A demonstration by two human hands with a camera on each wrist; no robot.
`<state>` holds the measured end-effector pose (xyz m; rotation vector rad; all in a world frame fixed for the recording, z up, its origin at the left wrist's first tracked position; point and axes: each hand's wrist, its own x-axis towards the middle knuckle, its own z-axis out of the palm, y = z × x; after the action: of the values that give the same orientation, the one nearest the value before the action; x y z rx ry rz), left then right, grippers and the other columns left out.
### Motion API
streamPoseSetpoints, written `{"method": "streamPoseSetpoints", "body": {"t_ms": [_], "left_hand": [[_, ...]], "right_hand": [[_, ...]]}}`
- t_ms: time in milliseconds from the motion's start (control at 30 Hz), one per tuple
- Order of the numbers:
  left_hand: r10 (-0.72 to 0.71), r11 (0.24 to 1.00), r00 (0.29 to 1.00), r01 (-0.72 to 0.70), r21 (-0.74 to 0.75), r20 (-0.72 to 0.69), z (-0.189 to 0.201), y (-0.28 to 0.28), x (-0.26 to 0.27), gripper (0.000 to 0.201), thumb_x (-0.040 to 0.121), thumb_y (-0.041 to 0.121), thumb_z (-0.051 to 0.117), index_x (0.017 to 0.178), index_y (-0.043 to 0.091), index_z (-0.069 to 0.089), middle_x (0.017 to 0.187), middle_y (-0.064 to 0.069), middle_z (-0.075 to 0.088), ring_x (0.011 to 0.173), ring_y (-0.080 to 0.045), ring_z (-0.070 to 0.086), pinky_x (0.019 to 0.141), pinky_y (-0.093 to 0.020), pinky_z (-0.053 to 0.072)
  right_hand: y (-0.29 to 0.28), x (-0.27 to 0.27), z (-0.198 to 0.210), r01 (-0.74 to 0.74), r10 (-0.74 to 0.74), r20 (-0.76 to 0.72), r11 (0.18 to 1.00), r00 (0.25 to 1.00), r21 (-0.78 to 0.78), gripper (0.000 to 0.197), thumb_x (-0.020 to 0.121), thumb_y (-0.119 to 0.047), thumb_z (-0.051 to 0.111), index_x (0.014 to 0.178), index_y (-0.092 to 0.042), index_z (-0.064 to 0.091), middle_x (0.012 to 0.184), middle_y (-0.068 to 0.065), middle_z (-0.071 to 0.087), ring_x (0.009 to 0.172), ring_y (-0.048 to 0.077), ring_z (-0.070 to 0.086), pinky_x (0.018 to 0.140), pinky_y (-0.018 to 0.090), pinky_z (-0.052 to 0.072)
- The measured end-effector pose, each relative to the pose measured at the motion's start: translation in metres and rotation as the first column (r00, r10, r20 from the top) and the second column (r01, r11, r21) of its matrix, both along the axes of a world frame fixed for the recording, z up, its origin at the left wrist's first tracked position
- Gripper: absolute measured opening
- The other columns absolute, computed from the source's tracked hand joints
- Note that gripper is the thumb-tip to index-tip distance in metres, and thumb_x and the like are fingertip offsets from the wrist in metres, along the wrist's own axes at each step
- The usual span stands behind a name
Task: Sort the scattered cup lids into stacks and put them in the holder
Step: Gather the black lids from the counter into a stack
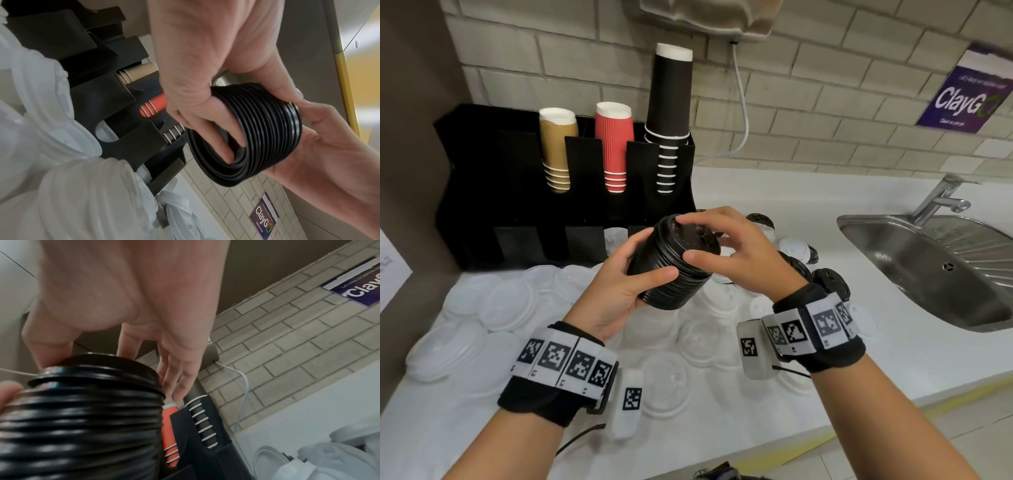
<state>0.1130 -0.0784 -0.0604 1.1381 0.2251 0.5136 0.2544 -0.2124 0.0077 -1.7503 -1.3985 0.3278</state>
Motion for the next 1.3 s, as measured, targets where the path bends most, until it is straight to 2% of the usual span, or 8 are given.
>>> {"method": "streamPoseSetpoints", "body": {"t_ms": [433,667,833,967,1100,1200,1267,1300], "left_hand": [[-0.028,0.998,1.0,0.029,-0.052,0.013,0.0,0.004,-0.004,0.056,0.064,0.02,0.075,0.117,0.033,0.063,0.117,0.0,0.069,0.111,-0.019,0.065,0.072,-0.026,0.057],[-0.084,0.996,0.996,0.084,0.025,-0.02,0.002,0.005,-0.005,0.063,0.056,0.025,0.084,0.114,0.041,0.065,0.124,-0.002,0.065,0.114,-0.02,0.063,0.072,-0.03,0.057],[-0.072,0.996,0.997,0.074,0.058,-0.023,0.005,0.004,-0.005,0.067,0.051,0.031,0.085,0.113,0.044,0.064,0.124,0.002,0.065,0.114,-0.018,0.063,0.073,-0.032,0.057],[-0.083,0.996,0.996,0.084,0.027,-0.025,0.004,0.001,-0.004,0.061,0.059,0.028,0.087,0.113,0.044,0.064,0.123,0.0,0.066,0.114,-0.021,0.063,0.071,-0.031,0.057],[-0.088,0.995,0.996,0.088,-0.044,-0.008,0.005,-0.002,-0.002,0.089,0.037,0.046,0.096,0.118,0.036,0.062,0.122,-0.002,0.066,0.109,-0.019,0.066,0.07,-0.029,0.057],[-0.075,0.993,0.997,0.078,-0.089,0.029,0.006,-0.003,-0.002,0.096,0.033,0.046,0.097,0.12,0.03,0.06,0.117,0.0,0.069,0.106,-0.017,0.067,0.07,-0.029,0.057],[-0.069,0.992,0.996,0.073,-0.101,0.05,0.008,-0.001,-0.003,0.098,0.033,0.046,0.097,0.12,0.028,0.058,0.114,0.001,0.07,0.106,-0.016,0.067,0.071,-0.03,0.058],[-0.075,0.99,0.995,0.082,-0.113,0.059,0.008,-0.002,-0.003,0.099,0.033,0.046,0.097,0.121,0.026,0.057,0.114,0.001,0.07,0.106,-0.016,0.067,0.071,-0.03,0.058]], "right_hand": [[0.003,-0.003,0.0,-0.033,0.033,-0.008,0.999,0.999,-0.024,0.047,0.082,-0.027,0.074,0.127,-0.03,0.06,0.119,-0.002,0.054,0.117,0.007,0.051,0.101,0.025,0.045],[0.002,-0.003,0.004,-0.033,0.034,0.008,0.999,0.999,-0.029,0.044,0.079,-0.022,0.078,0.119,-0.033,0.062,0.114,0.001,0.055,0.111,0.013,0.053,0.094,0.033,0.051],[0.0,0.001,0.007,-0.047,0.049,0.046,0.998,0.998,-0.039,0.045,0.078,-0.023,0.078,0.119,-0.034,0.062,0.113,-0.005,0.056,0.107,0.001,0.052,0.09,0.024,0.051],[-0.002,0.0,0.005,-0.051,0.052,0.062,0.998,0.997,-0.026,0.049,0.076,-0.027,0.08,0.122,-0.031,0.062,0.116,-0.003,0.055,0.112,0.007,0.053,0.092,0.026,0.051],[-0.006,0.002,0.0,-0.1,0.101,0.02,0.994,0.995,-0.032,0.056,0.077,-0.036,0.077,0.127,-0.038,0.052,0.123,-0.005,0.052,0.118,0.007,0.051,0.098,0.024,0.047],[-0.022,0.027,0.003,0.044,-0.051,-0.095,0.996,0.994,-0.076,0.036,0.087,-0.047,0.059,0.122,-0.037,0.055,0.122,-0.007,0.057,0.112,0.002,0.055,0.091,0.016,0.046],[-0.041,0.057,0.002,0.248,-0.234,0.084,0.933,0.969,-0.26,0.028,0.094,-0.039,0.057,0.114,-0.021,0.062,0.114,-0.006,0.063,0.106,0.01,0.06,0.086,0.018,0.047],[-0.055,0.073,0.0,0.368,-0.293,0.237,0.836,0.926,-0.407,0.029,0.092,-0.037,0.06,0.112,-0.016,0.061,0.112,-0.002,0.063,0.106,0.017,0.06,0.086,0.025,0.047]]}}
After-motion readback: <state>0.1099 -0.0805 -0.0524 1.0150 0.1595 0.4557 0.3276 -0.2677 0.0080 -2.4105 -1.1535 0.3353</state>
